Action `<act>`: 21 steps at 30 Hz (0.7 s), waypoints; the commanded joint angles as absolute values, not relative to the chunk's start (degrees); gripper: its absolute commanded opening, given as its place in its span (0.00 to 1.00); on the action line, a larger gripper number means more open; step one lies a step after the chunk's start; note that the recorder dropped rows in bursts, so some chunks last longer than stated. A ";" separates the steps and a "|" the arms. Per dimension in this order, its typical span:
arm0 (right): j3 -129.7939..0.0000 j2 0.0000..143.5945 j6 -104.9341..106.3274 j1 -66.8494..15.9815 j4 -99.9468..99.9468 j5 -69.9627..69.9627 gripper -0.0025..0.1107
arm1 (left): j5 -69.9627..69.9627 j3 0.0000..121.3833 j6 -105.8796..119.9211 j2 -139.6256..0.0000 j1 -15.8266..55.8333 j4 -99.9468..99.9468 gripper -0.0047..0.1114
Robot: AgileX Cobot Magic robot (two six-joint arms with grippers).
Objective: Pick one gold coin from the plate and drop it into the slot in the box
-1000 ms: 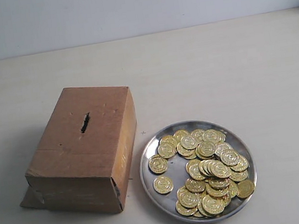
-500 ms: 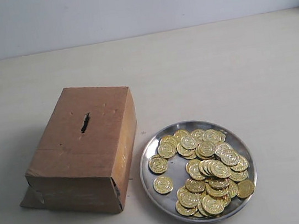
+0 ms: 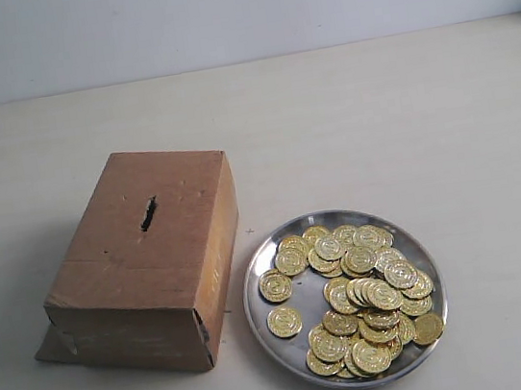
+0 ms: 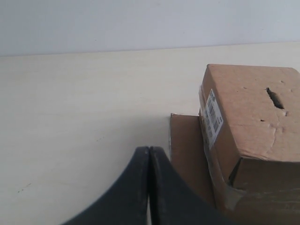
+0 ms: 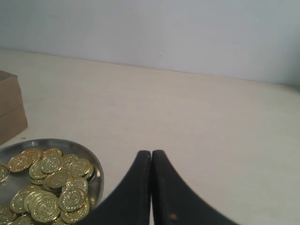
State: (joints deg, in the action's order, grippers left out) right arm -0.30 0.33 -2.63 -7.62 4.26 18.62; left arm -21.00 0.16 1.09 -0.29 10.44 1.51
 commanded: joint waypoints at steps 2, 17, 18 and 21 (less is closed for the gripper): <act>0.00 0.00 -5.41 -6.57 6.14 18.83 0.02 | -20.26 0.00 1.28 0.00 10.71 2.00 0.04; 0.00 0.00 -1.21 -6.67 6.02 18.95 0.02 | -20.26 0.00 1.28 0.00 10.71 2.00 0.04; 0.00 0.00 -1.21 -6.67 6.02 18.95 0.02 | -20.26 0.00 1.28 0.00 10.71 2.00 0.04; 0.00 0.00 -1.21 -6.67 5.92 19.06 0.02 | -20.26 0.00 1.28 0.00 10.71 2.00 0.04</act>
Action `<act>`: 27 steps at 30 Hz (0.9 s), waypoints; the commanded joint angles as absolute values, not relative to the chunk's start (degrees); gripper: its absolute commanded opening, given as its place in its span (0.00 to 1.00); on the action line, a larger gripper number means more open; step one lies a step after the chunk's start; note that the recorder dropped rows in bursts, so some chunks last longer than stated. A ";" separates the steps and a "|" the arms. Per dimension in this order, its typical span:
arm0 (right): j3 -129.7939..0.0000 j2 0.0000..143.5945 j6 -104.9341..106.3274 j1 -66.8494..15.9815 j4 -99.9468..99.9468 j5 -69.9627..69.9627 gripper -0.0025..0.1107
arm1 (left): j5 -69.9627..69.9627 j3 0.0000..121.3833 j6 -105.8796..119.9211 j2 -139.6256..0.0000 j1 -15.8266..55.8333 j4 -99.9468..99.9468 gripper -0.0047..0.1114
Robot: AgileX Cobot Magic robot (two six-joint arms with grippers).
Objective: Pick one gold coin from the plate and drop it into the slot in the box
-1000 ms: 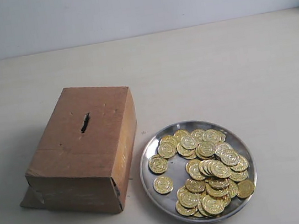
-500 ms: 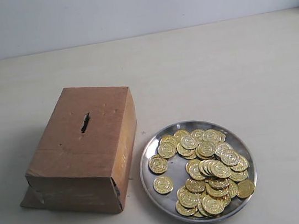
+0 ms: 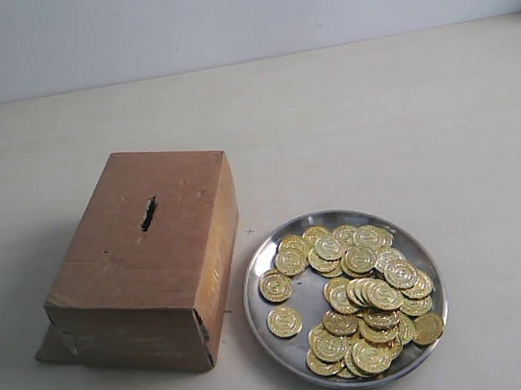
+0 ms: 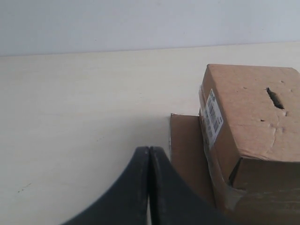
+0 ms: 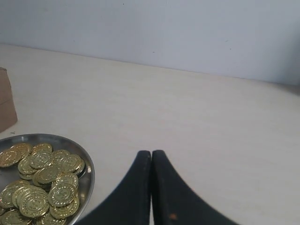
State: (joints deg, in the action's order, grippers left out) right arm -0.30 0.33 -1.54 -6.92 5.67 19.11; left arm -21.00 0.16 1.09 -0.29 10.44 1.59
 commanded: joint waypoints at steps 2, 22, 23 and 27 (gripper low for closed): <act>0.00 0.00 -1.21 -6.67 5.92 19.06 0.02 | -20.26 0.00 1.39 0.00 10.71 2.00 0.04; 0.00 0.00 -1.64 -6.67 0.50 18.95 0.02 | -20.26 0.00 1.42 0.00 10.71 2.00 0.04; 0.00 0.00 -1.16 -6.67 1.23 18.95 0.02 | -20.26 0.00 1.42 0.00 10.71 2.00 0.04; 0.00 0.00 -0.69 -6.67 1.78 18.78 0.02 | -20.26 0.00 1.42 0.00 10.71 2.00 0.04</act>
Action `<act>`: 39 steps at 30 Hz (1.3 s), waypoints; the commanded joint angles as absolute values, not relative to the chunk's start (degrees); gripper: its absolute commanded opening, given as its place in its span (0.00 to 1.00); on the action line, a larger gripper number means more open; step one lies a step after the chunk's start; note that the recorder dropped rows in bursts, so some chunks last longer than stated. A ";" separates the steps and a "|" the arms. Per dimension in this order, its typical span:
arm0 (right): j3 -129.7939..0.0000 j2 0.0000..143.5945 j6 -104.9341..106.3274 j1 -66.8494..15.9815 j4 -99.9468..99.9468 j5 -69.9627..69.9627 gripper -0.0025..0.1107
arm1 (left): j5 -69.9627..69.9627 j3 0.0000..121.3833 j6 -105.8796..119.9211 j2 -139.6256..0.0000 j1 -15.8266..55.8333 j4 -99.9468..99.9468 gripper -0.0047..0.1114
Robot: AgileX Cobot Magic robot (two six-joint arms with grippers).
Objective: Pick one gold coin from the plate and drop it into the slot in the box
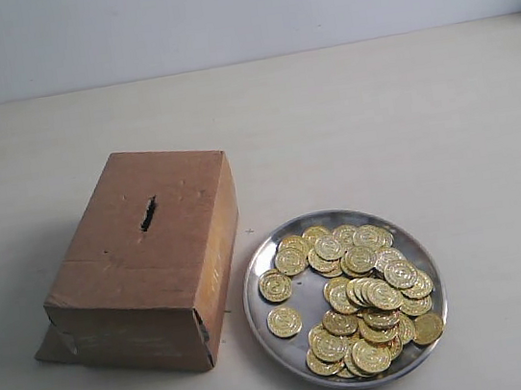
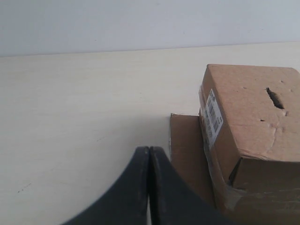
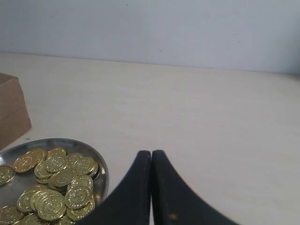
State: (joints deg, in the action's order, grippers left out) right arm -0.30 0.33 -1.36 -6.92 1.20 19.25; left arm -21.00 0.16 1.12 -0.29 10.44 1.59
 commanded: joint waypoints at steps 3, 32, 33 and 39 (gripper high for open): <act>0.00 0.00 -0.69 -6.67 0.31 18.79 0.02 | -20.26 0.00 1.42 0.00 10.71 2.00 0.04; 0.00 0.00 -0.69 -6.67 0.31 18.79 0.02 | -20.26 0.00 1.30 0.00 10.71 2.00 0.04; 0.00 0.00 -0.69 -6.67 0.31 18.79 0.02 | -20.26 0.00 1.30 0.00 10.71 2.00 0.04; 0.00 0.00 -0.69 -6.67 0.31 18.79 0.02 | -20.26 0.00 1.30 0.00 10.71 2.00 0.04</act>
